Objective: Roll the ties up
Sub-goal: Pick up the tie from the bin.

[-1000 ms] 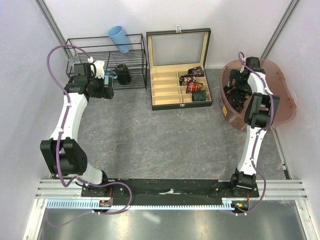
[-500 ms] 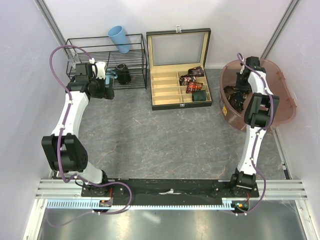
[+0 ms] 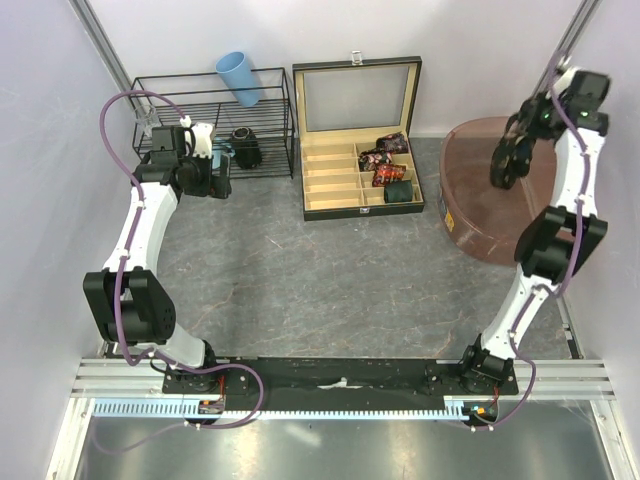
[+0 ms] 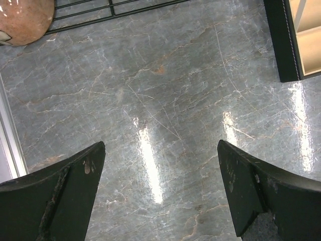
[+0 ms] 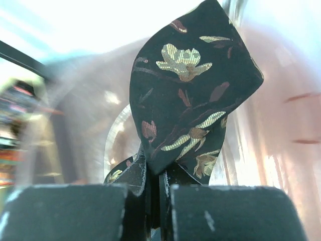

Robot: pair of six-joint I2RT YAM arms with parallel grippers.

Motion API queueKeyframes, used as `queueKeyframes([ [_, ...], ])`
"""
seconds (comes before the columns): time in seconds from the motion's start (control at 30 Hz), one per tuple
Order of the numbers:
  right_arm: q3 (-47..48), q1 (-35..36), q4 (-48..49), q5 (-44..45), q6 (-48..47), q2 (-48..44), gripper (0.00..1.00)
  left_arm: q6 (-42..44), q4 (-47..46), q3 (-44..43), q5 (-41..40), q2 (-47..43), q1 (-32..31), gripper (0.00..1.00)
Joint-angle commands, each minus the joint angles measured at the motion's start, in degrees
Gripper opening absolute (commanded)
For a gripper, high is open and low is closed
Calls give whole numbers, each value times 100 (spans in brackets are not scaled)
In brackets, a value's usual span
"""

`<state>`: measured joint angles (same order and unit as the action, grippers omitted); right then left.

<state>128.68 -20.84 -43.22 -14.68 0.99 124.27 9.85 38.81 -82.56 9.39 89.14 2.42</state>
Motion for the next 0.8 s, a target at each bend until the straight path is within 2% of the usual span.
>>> queueKeyframes([
  [0.0,245,80,849,-861,558,-1025,0,35,-207,-207,134,-169,-22,100],
  [0.2,614,238,1359,-1800,1508,-1756,0,-18,-216,-243,256,-213,-22,99],
  [0.33,256,869,1457,-2459,1501,-2362,0,-35,-207,-234,406,-336,-22,100],
  [0.4,-131,1195,1422,-2584,1142,-2889,0,-35,-207,-164,458,-397,-22,100],
  [0.43,-611,1597,1361,-2575,931,-3099,0,-44,-198,-137,485,-467,-22,100],
  [0.5,-1141,2038,1019,-2418,0,-3706,0,-44,-189,-50,511,-547,-30,99],
  [0.53,-1657,2527,852,-2304,-403,-3882,0,-44,-172,-23,564,-582,-22,99],
  [0.6,-2430,3047,316,-2040,-1405,-4374,0,-27,-163,100,625,-740,-22,100],
  [0.77,-4068,3543,-467,-1425,-2892,-5393,0,52,-128,443,696,-1083,-22,100],
])
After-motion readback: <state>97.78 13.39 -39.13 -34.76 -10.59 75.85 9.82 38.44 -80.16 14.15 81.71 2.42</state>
